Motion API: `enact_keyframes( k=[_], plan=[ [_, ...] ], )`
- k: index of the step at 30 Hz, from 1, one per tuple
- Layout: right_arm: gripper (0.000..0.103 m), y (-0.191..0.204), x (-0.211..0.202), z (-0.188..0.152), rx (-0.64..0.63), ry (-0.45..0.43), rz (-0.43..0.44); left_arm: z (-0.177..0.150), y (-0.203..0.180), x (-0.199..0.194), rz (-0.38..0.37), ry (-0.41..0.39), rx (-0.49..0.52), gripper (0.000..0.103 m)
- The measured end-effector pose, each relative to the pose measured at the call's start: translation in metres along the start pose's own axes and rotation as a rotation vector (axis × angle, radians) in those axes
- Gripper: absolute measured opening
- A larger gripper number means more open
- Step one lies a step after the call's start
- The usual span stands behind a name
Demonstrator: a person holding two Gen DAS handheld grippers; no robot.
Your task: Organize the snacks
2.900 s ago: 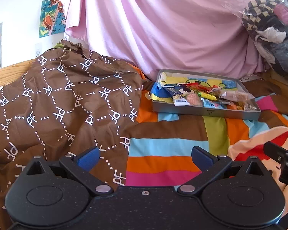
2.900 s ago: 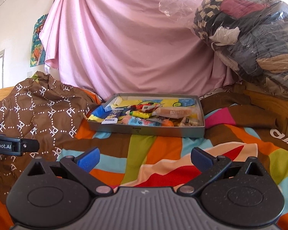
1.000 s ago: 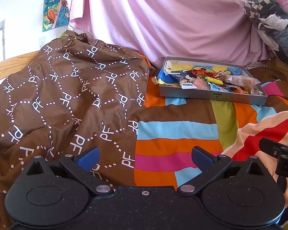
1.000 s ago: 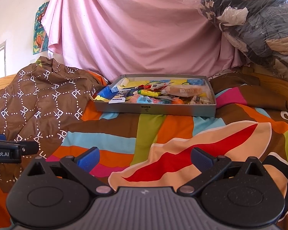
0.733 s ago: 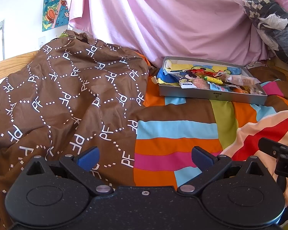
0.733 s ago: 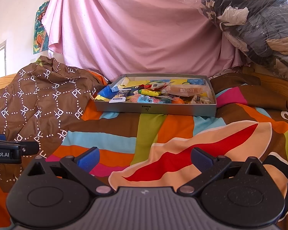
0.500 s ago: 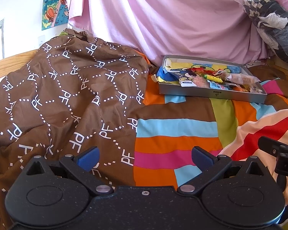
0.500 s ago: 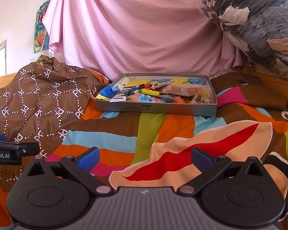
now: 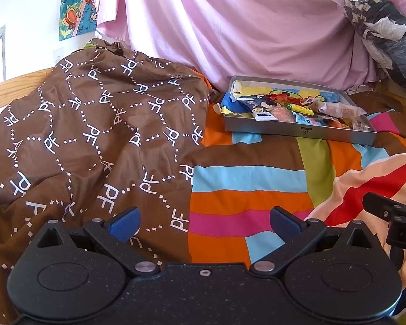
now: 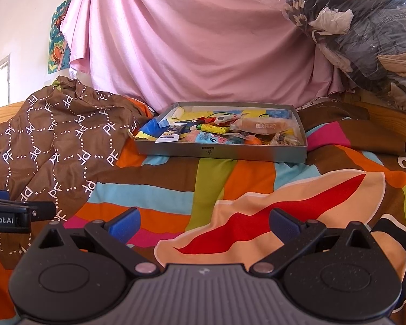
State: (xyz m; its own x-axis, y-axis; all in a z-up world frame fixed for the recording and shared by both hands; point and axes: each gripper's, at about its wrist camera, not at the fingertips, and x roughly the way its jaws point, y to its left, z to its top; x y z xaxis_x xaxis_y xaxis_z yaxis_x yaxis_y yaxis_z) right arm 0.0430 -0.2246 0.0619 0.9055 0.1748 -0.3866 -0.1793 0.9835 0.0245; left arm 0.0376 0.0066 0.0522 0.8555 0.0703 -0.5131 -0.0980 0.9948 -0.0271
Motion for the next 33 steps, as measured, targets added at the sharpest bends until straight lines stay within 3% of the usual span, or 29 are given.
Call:
enact_keyframes(
  k=[18, 23, 29, 33],
  plan=[
    [0.103, 0.0014, 0.0009, -0.0020, -0.006, 0.005, 0.002, -0.0014, 0.0017, 0.0017, -0.007, 0.011, 0.001, 0.102],
    [0.103, 0.0018, 0.0008, -0.0027, -0.010, 0.010, 0.000, 0.0010, -0.0001, 0.0010, 0.037, 0.021, 0.011, 0.102],
    [0.103, 0.0010, 0.0003, -0.0027, -0.014, 0.015, -0.001, 0.0008, 0.0020, 0.0064, 0.052, 0.087, -0.010, 0.100],
    [0.103, 0.0015, 0.0009, -0.0020, -0.013, 0.014, 0.000, -0.0003, 0.0037, 0.0055, 0.046, 0.090, -0.021, 0.099]
  ],
)
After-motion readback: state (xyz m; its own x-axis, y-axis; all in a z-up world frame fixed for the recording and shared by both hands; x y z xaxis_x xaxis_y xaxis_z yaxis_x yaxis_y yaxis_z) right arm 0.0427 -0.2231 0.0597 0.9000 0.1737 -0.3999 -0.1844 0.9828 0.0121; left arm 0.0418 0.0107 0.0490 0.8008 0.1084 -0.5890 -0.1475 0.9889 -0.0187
